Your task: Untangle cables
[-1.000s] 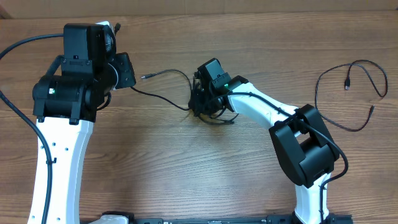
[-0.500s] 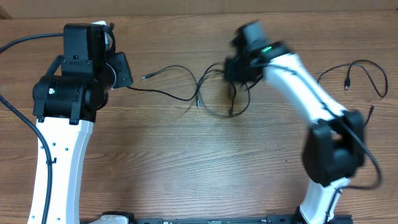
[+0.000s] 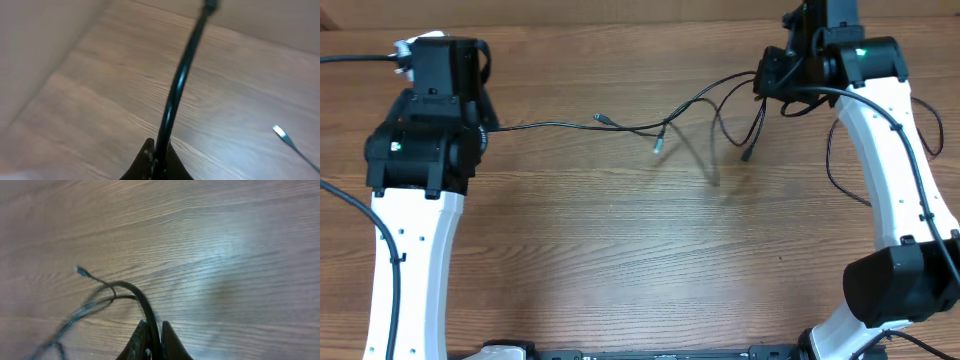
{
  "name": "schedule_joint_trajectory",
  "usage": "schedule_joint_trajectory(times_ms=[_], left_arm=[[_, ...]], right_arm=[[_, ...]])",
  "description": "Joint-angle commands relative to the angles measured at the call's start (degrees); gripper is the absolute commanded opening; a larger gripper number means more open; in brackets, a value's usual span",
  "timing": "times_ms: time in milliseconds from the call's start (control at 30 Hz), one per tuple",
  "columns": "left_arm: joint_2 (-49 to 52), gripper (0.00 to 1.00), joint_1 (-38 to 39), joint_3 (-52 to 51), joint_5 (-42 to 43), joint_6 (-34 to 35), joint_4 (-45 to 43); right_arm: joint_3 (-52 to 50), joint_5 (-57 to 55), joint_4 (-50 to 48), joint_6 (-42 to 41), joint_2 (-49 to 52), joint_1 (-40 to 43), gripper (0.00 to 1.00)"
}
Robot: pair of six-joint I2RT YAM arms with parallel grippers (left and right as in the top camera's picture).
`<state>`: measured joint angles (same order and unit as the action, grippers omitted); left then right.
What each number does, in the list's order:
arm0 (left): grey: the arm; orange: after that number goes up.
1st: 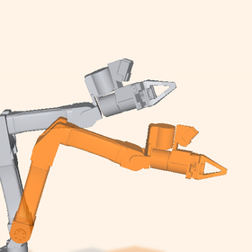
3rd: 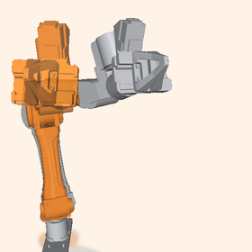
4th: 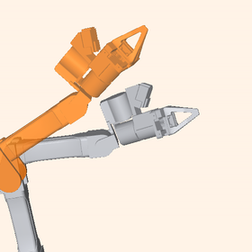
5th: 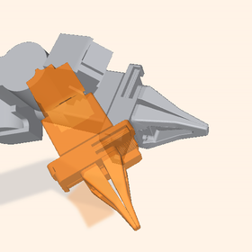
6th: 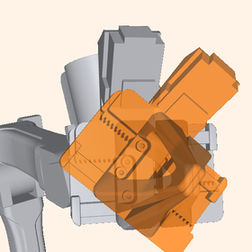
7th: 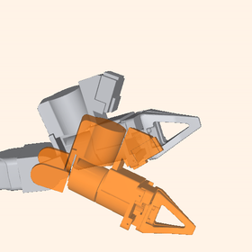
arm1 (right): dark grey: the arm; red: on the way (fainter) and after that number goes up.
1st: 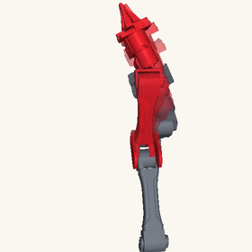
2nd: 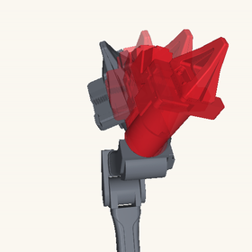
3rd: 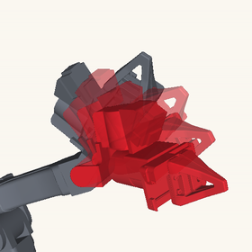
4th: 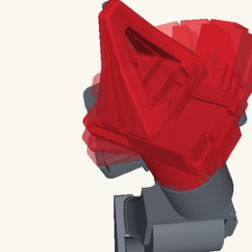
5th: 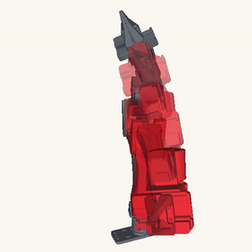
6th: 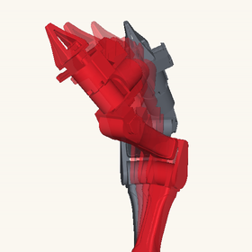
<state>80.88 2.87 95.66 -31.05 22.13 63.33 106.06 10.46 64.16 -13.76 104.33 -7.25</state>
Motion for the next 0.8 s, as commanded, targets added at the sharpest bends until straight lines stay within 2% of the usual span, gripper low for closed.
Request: schedule_joint_trajectory(times_ms=[0,133,200,267,333,467,533,567,700,767], left_arm=[[-0.87,0.04,-2.01,0.87,-9.42,8.7,1.16],[-0.85,0.04,-3.85,0.87,-9.97,13.64,2.25],[-0.85,0.04,-4.44,0.87,-7.78,16.11,1.92],[-0.85,0.04,-4.46,0.87,-4.24,15.61,1.03],[-0.74,0.04,-4.39,0.87,-0.11,15.52,0.28],[-0.15,0.05,-4.35,0.85,10.86,11.82,-0.9],[0.48,0.09,-4.33,0.85,15.98,9.84,-0.9],[1.03,0.15,-4.33,0.83,18.49,8.31,-0.87],[4.15,0.6,-4.33,0.83,24.7,0.48,0.5],[5.92,0.74,-4.33,0.83,27.04,-1.11,2.19]], right_arm=[[0.09,-2.4,-0.33,3.13,0.0,-0.57,0.08],[0.09,-1.57,-0.85,1.77,0.0,-0.57,0.23],[0.09,3.87,-0.68,5.86,0.0,-0.83,0.23],[0.09,7.91,-0.22,10.01,0.0,-1.27,0.23],[0.09,6.71,0.11,9.99,0.0,-1.44,0.24],[0.09,3.56,1.05,9.49,0.0,-1.38,0.41],[0.09,1.95,1.73,9.49,0.0,-1.38,0.42],[0.09,1.33,2.23,9.51,0.0,-1.38,0.45],[0.09,0.22,3.69,9.53,0.0,-1.38,0.54],[0.09,0.07,3.98,9.53,0.0,-1.38,0.54]])
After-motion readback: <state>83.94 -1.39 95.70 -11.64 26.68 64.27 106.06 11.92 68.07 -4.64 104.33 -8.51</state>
